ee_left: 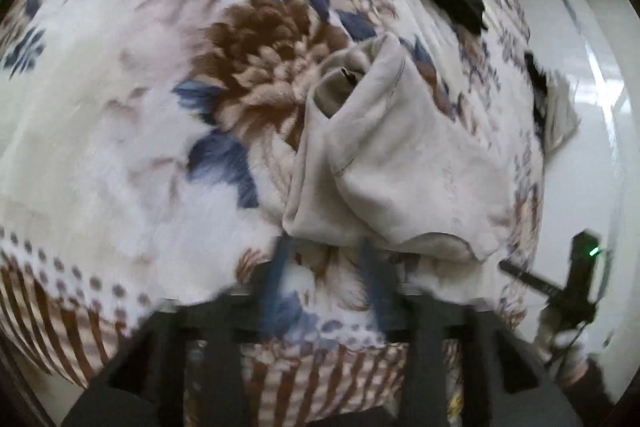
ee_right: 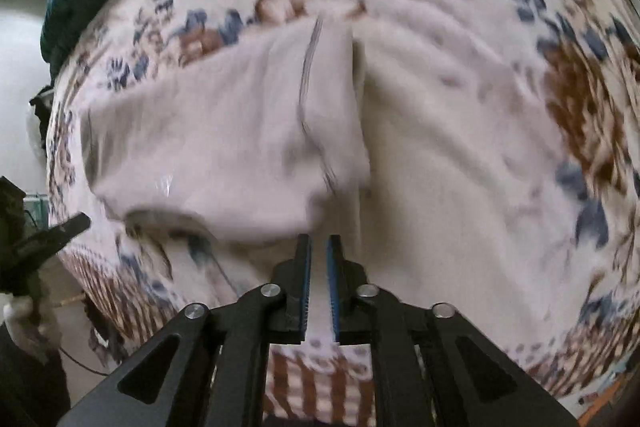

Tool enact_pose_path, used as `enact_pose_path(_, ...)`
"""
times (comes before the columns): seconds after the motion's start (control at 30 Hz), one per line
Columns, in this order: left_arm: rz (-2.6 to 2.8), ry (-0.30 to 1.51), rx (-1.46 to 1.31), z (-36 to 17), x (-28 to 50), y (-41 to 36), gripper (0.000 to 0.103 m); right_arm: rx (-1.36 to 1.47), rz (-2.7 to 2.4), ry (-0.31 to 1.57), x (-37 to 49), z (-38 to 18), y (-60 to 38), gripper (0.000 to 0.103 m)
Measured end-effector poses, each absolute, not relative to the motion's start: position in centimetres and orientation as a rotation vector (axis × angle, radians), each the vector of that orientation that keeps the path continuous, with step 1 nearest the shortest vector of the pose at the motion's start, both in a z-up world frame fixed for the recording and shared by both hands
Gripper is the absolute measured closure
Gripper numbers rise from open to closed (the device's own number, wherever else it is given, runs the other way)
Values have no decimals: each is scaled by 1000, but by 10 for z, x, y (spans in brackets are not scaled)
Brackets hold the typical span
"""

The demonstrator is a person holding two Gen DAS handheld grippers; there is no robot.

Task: Fold small clothes

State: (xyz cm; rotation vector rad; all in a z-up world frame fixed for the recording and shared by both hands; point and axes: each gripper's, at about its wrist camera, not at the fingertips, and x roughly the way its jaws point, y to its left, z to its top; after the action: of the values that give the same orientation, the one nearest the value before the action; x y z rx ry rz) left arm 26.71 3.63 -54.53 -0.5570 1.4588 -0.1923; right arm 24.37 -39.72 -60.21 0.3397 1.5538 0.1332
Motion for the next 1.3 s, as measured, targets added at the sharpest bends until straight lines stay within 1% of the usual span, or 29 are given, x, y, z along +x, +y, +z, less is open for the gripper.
enact_pose_path(0.03, -183, 1444, -566, -541, 267, 38, 44, 345, 123, 1565, 240, -602, -402, 80)
enact_pose_path(0.07, -176, 1428, -573, -537, 269, 39, 44, 354, 117, 1568, 238, -601, -406, 75)
enact_pose_path(0.1, -183, 1415, -580, -534, 274, 39, 44, 378, 103, 1559, 235, -598, -413, 65)
enact_pose_path(0.13, -183, 1403, -584, -532, 282, 37, 44, 403, 91, 1548, 233, -595, -418, 59)
enact_pose_path(0.2, -175, 1368, -592, -531, 299, 34, 44, 490, 76, 1512, 239, -588, -431, 57)
enact_pose_path(0.23, -179, 1351, -599, -532, 312, 32, 44, 544, 71, 1492, 243, -586, -436, 54)
enact_pose_path(0.3, -175, 1329, -587, -538, 340, 23, 44, 658, 53, 1452, 256, -586, -447, 51)
enact_pose_path(0.4, -164, 1345, -572, -554, 372, 12, 44, 769, 31, 1395, 278, -592, -453, 51)
enact_pose_path(0.43, -161, 1353, -566, -560, 380, 9, 47, 790, 30, 1394, 286, -597, -452, 51)
enact_pose_path(0.47, -159, 1354, -562, -564, 384, 8, 50, 821, 17, 1404, 294, -605, -452, 51)
enact_pose_path(0.5, -177, 1343, -574, -567, 386, 7, 86, 839, 9, 1416, 299, -611, -451, 51)
enact_pose_path(0.53, -170, 1355, -575, -571, 387, 8, 95, 861, 3, 1426, 307, -619, -447, 52)
enact_pose_path(0.57, -162, 1357, -587, -573, 386, 10, 95, 881, 2, 1422, 311, -624, -444, 57)
enact_pose_path(0.6, -151, 1351, -602, -575, 384, 15, 95, 887, -4, 1409, 315, -625, -443, 85)
enact_pose_path(0.63, -140, 1354, -611, -576, 380, 18, 95, 887, -27, 1398, 315, -626, -444, 97)
enact_pose_path(0.77, -121, 1397, -667, -592, 373, 30, 95, 864, -124, 1420, 315, -638, -453, 97)
enact_pose_path(0.8, -134, 1414, -696, -595, 373, 31, 92, 859, -128, 1431, 315, -641, -454, 97)
enact_pose_path(0.83, -155, 1423, -733, -594, 373, 32, 91, 852, -124, 1445, 315, -643, -455, 96)
enact_pose_path(0.87, -167, 1427, -752, -591, 373, 33, 86, 848, -116, 1461, 317, -642, -453, 96)
enact_pose_path(0.9, -168, 1428, -746, -584, 373, 34, 76, 843, -110, 1466, 318, -639, -453, 90)
enact_pose_path(0.93, -169, 1415, -729, -574, 374, 34, 69, 830, -109, 1465, 320, -633, -452, 83)
enact_pose_path(0.97, -172, 1394, -715, -565, 374, 34, 65, 812, -109, 1452, 322, -625, -452, 80)
enact_pose_path(1.0, -175, 1363, -696, -555, 376, 33, 60, 792, -106, 1416, 324, -614, -451, 72)
enact_pose_path(1.03, -179, 1332, -668, -544, 379, 32, 58, 776, -104, 1385, 326, -605, -452, 69)
enact_pose_path(1.07, -191, 1316, -653, -539, 383, 29, 58, 750, -98, 1337, 330, -593, -451, 69)
enact_pose_path(1.17, -259, 1280, -638, -536, 398, 16, 58, 747, -6, 1274, 345, -581, -444, 69)
enact_pose_path(1.23, -292, 1293, -653, -550, 407, 8, 58, 832, 98, 1273, 357, -591, -438, 69)
enact_pose_path(1.3, -259, 1346, -615, -571, 414, 2, 58, 906, 125, 1305, 367, -612, -434, 69)
